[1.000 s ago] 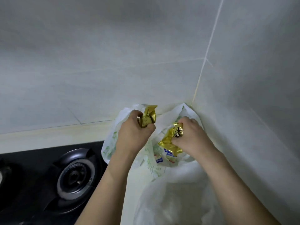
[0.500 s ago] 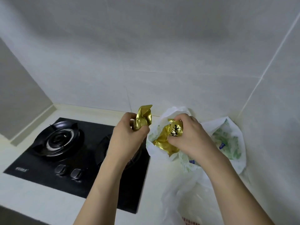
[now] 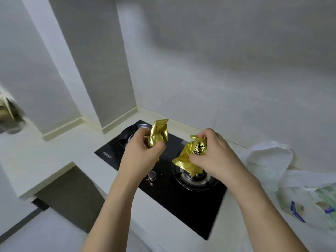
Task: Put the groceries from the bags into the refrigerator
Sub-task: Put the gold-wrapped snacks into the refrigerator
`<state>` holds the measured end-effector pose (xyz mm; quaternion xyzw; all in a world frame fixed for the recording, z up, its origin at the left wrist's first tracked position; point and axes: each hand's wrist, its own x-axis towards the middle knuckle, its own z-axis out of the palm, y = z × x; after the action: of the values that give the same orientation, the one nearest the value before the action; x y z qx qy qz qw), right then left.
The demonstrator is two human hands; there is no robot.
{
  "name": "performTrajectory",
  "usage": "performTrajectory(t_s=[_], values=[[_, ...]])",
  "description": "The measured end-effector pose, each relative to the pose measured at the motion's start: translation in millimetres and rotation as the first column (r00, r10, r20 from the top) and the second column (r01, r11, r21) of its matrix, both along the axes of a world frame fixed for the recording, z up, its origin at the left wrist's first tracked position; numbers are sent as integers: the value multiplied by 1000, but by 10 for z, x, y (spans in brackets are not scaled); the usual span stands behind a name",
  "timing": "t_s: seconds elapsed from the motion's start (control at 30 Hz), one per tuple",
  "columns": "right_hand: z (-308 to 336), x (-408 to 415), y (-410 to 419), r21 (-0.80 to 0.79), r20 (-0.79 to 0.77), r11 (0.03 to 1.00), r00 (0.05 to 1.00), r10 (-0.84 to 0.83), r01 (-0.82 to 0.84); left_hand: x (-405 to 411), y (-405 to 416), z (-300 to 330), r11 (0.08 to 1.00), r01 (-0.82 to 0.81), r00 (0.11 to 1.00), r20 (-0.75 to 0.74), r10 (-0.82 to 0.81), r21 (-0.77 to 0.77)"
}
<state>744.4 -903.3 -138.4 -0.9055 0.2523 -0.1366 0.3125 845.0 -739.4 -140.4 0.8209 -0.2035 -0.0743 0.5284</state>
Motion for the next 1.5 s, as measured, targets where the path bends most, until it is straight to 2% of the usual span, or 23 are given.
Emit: performTrajectory(t_s=[0.4,0.67,0.83,1.23,1.5], values=[[15,954,1414,-42,-1,957,958,287,-287,485,1605,-86,971,-237,971,16,237,6],[35,1453,2132,-23,3,874,875,485,-485,612,2364,-80,902,-432,902,21,431,5],[83,1817,2434,-51,12,795,796,606,-605,676,2613,-62,847,-527,849,17,528,67],[139,2452,3324,-33,33,529,528,849,-848,610,3350,173,573,-814,580,73,811,96],[82,2292,4148,-25,47,282,280,959,-959,28,3868,136,338,-931,350,76,934,138]])
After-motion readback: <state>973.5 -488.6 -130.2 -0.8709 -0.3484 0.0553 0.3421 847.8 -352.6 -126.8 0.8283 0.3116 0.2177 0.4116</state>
